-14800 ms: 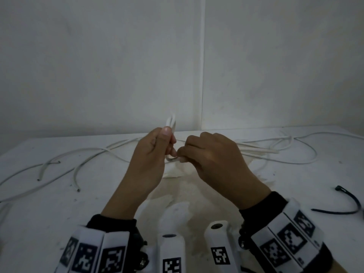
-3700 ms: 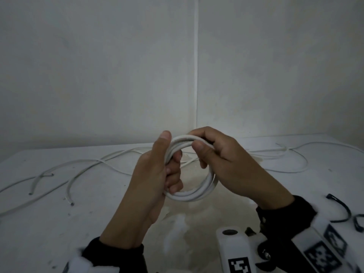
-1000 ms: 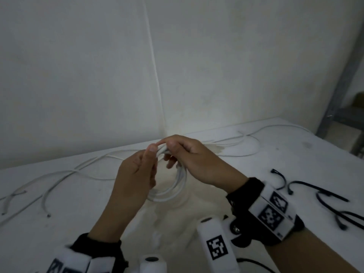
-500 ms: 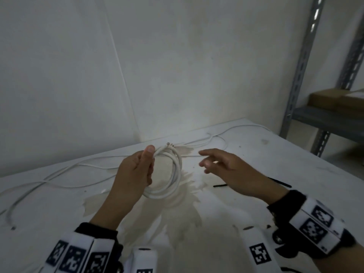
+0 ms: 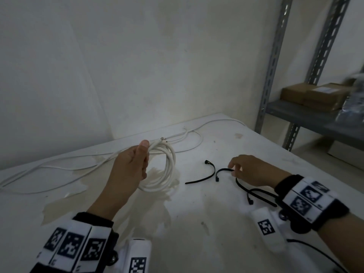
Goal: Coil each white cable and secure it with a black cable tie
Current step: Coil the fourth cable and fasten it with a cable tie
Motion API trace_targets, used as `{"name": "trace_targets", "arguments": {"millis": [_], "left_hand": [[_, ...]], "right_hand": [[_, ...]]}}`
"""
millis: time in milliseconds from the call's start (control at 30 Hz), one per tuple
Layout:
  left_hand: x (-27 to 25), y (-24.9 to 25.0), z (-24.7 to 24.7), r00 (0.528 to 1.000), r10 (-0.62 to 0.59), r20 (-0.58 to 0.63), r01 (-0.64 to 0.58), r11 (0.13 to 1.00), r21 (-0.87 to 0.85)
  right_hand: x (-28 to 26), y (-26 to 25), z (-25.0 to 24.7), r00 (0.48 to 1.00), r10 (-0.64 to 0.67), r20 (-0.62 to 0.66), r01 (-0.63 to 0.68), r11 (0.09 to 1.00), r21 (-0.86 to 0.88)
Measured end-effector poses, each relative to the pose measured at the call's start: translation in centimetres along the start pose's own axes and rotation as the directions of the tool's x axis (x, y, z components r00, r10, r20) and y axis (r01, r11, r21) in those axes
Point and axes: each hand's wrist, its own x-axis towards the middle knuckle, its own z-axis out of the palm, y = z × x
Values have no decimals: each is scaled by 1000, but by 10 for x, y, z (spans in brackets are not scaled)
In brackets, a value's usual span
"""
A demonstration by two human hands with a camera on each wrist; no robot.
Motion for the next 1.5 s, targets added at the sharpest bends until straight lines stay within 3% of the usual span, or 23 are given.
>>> {"name": "trace_targets", "arguments": {"millis": [267,433,567,733,867,1000,1167,1300,1400,1500], "left_hand": [[11,-2,-1,998,-56,-8,55,997,-55],[11,-6,-11,999,-47,1,47,998,-49],[10,-7,-22,999,-33,1,33,997,-64],[5,-9,-37,1000,-21,-14,20,996,-89],[-4,-10,-51,999,-13,-52,7,994,-108],[-17,-11,-70,993,-37,-114,21,991,-134],[-34,-16,-100,978,-19,-208,-1,995,-95],[-48,-19,-120,949,108,-297,-94,994,62],[-57,-19,-126,923,211,-321,-154,968,196],[-64,-23,-126,908,262,-327,-190,953,236]], "right_hand": [[45,-13,11,996,56,72,-37,970,-242],[55,-19,13,998,63,13,-57,962,-269],[50,-27,4,991,-21,-135,-12,971,-239],[36,-52,-11,949,-64,-307,49,997,-57],[19,-91,-12,920,-165,-355,228,963,143],[-3,-148,-2,869,-297,-396,424,859,287],[-38,-214,14,806,-393,-443,585,647,489],[-52,-252,35,813,-449,-371,582,631,512],[-51,-269,48,872,-344,-347,489,629,605],[-49,-280,52,911,-249,-328,412,570,711]]}}
